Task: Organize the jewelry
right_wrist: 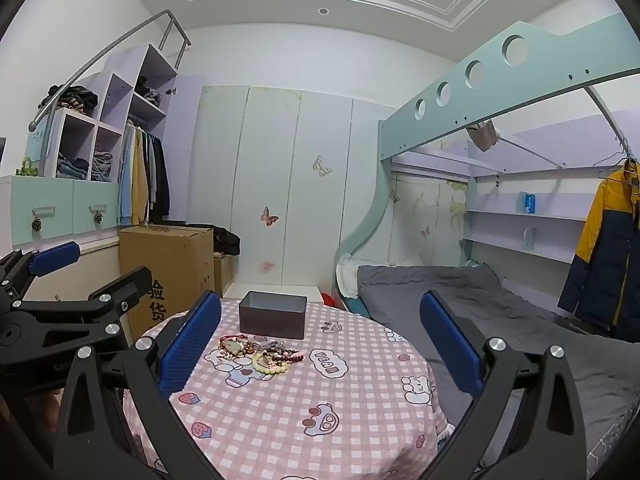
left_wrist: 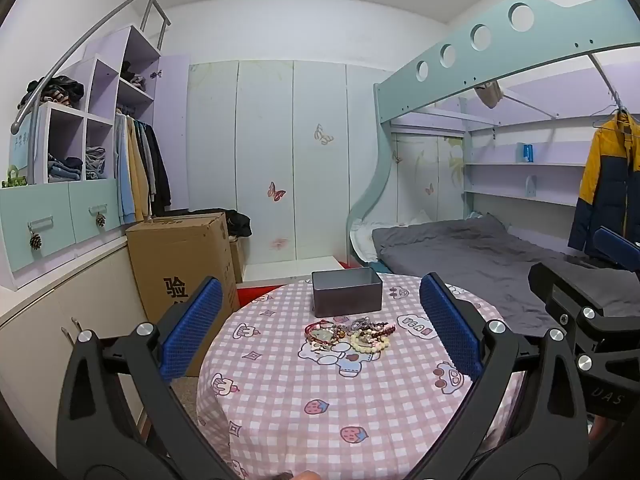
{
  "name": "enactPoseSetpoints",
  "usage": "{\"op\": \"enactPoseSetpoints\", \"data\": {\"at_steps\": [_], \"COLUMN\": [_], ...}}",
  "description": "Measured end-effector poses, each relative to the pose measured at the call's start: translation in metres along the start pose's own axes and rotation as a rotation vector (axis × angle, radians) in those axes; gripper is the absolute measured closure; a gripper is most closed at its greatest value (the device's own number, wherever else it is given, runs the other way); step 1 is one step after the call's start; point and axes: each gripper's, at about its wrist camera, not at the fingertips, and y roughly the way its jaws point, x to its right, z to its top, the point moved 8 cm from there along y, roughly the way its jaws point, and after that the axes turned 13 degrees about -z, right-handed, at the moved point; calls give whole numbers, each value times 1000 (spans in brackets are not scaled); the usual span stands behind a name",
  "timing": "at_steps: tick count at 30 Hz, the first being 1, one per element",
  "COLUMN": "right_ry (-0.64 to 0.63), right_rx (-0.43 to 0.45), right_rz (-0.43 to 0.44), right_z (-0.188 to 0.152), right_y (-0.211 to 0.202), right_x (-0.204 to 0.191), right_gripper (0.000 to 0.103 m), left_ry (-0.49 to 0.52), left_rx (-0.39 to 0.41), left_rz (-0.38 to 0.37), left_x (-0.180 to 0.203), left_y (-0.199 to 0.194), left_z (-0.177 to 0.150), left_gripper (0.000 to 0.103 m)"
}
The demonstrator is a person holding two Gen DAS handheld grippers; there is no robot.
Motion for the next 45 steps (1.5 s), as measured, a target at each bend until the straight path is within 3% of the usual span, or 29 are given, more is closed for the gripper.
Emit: {"op": "enactPoseSetpoints", "data": {"at_steps": [45], "right_ry": [11], "right_rx": [-9], "right_rz": [-2], "right_z": [-2], "right_y": [0], "right_x": [2], "right_gripper": [7], "left_ry": [2], "left_rx": [2], "left_rz": [3], "left_x": [3], "left_y": [0], "left_z": [-2], "left_gripper": [6]}}
